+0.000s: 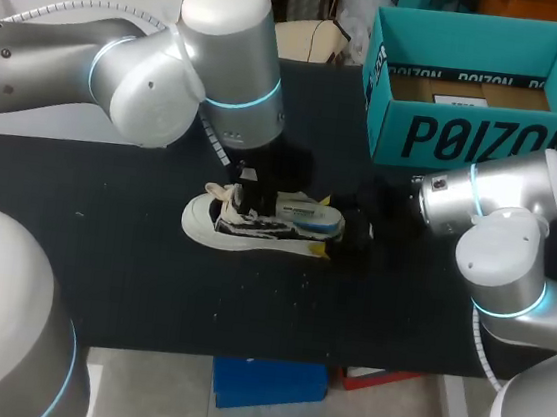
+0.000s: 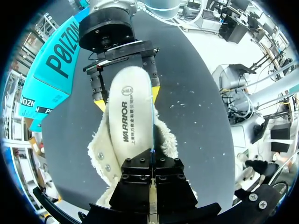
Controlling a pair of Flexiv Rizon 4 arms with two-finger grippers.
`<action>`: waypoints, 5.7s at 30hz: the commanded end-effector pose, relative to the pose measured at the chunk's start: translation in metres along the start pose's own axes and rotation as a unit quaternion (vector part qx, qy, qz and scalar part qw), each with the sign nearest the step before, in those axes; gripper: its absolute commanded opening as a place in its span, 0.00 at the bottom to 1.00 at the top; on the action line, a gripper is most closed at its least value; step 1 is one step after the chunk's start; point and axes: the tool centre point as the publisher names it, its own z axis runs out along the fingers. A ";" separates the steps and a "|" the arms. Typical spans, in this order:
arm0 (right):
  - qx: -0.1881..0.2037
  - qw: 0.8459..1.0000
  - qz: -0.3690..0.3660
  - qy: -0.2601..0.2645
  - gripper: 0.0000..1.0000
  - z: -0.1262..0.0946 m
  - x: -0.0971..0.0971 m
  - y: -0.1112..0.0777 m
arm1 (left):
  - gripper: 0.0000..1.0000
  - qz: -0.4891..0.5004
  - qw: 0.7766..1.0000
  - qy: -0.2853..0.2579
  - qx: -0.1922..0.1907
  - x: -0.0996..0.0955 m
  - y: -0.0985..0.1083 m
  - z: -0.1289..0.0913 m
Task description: Take the shoe out of the shoebox, open the shoe tongue, remove and reinsert the insole, then place the shoe into the shoebox
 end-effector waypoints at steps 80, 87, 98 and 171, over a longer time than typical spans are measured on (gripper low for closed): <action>0.000 1.000 0.001 0.000 0.00 0.003 -0.003 -0.003 | 0.25 0.075 0.985 -0.139 0.072 -0.026 -0.048 0.056; 0.000 1.000 0.001 0.000 0.00 0.003 -0.003 -0.003 | 0.18 0.082 0.983 -0.143 0.079 -0.035 -0.057 0.055; 0.000 1.000 0.001 0.000 0.00 0.003 -0.003 -0.003 | 0.00 0.078 0.983 -0.147 0.083 -0.040 -0.065 0.054; 0.000 1.000 0.001 0.000 0.00 0.003 -0.003 -0.003 | 0.00 0.213 0.774 0.036 0.595 -0.017 -0.159 -0.183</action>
